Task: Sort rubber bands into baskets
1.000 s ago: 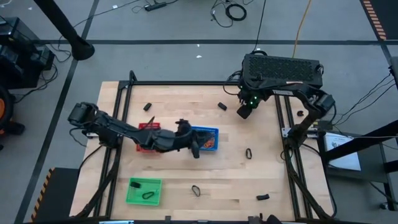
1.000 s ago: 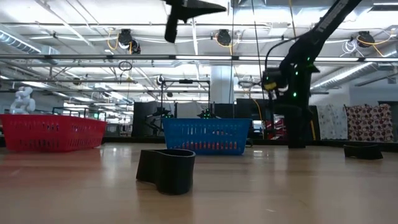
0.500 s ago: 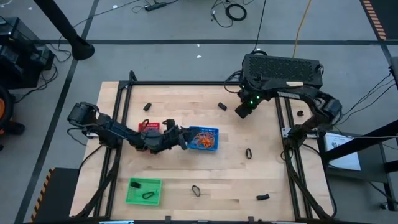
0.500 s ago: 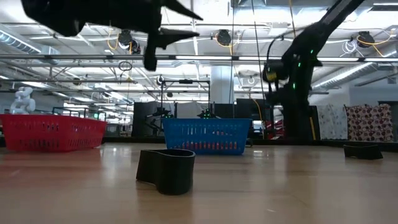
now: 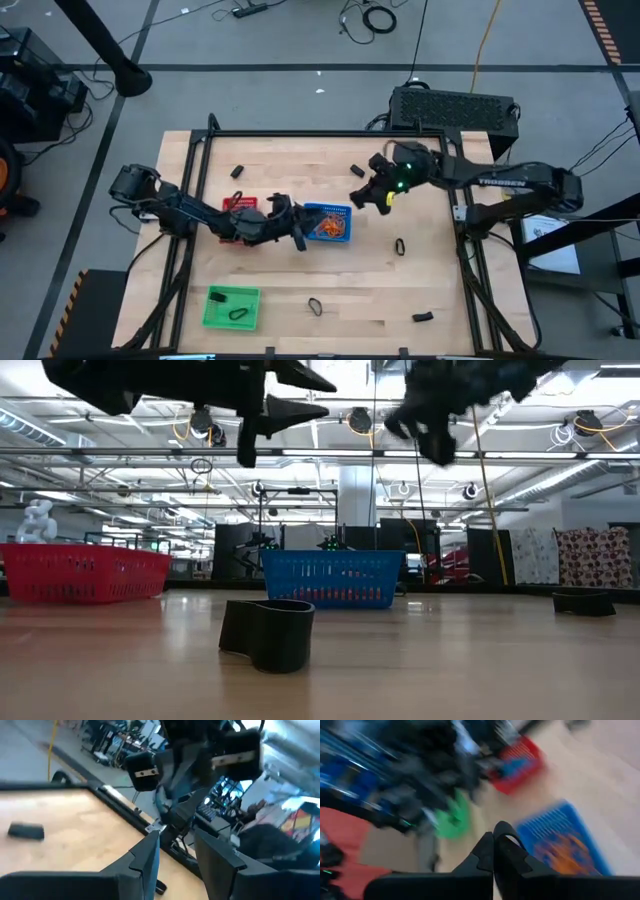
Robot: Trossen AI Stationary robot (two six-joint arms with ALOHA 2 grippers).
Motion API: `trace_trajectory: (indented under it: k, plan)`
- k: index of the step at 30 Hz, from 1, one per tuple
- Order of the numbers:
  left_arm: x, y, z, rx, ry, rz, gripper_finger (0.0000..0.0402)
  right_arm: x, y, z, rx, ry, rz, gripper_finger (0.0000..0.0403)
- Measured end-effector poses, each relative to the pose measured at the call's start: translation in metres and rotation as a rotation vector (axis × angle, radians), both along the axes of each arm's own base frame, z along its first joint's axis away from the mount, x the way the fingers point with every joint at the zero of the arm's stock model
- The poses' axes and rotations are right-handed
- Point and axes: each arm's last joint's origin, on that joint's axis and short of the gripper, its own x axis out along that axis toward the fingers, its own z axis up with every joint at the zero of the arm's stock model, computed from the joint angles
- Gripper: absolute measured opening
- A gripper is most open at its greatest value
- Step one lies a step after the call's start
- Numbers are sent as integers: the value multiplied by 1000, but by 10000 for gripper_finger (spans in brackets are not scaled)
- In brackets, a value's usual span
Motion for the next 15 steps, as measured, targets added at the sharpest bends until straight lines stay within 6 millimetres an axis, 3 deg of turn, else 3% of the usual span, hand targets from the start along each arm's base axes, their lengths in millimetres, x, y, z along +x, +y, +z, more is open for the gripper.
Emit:
trace_trajectory:
  k: [6,15]
  plan:
    - [8,-5,15,157,-8,-85,129,16,31,21,35,-219,-24,0]
    - [10,-4,20,163,-20,-79,129,27,58,20,62,-269,-92,0]
